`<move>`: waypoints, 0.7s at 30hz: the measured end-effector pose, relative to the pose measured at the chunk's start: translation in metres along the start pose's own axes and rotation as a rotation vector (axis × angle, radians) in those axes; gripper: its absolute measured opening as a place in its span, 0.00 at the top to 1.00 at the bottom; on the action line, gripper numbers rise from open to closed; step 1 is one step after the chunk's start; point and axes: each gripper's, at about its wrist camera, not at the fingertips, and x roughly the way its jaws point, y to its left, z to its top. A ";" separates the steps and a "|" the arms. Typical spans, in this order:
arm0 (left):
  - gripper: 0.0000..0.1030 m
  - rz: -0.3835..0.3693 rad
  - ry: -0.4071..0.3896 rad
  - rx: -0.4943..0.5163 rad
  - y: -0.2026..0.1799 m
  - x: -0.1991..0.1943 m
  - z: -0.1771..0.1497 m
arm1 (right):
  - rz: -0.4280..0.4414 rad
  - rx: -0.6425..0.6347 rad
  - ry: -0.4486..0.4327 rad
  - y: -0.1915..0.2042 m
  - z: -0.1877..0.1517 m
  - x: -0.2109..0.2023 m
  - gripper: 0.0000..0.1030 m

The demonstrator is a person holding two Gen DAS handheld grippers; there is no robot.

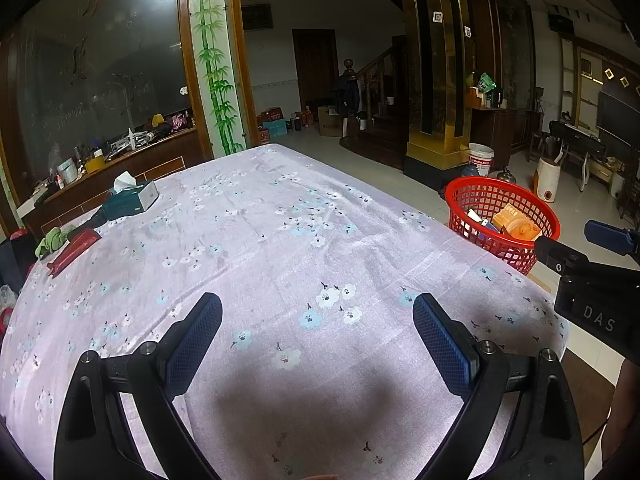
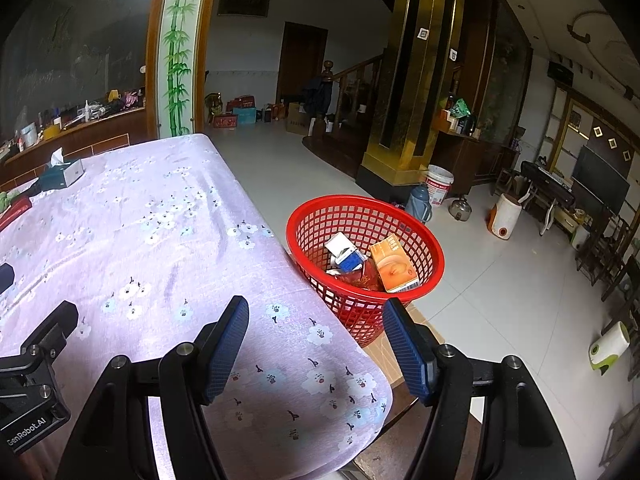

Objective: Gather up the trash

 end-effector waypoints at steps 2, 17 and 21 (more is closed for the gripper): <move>0.08 -0.001 0.001 -0.001 0.000 0.000 0.000 | 0.000 -0.002 0.001 0.000 0.000 0.000 0.29; 0.08 0.002 0.042 -0.079 0.020 0.008 -0.005 | 0.007 -0.020 0.006 0.011 0.005 0.002 0.28; 0.08 0.117 0.068 -0.141 0.062 0.007 -0.014 | 0.056 -0.067 0.013 0.040 0.013 0.008 0.27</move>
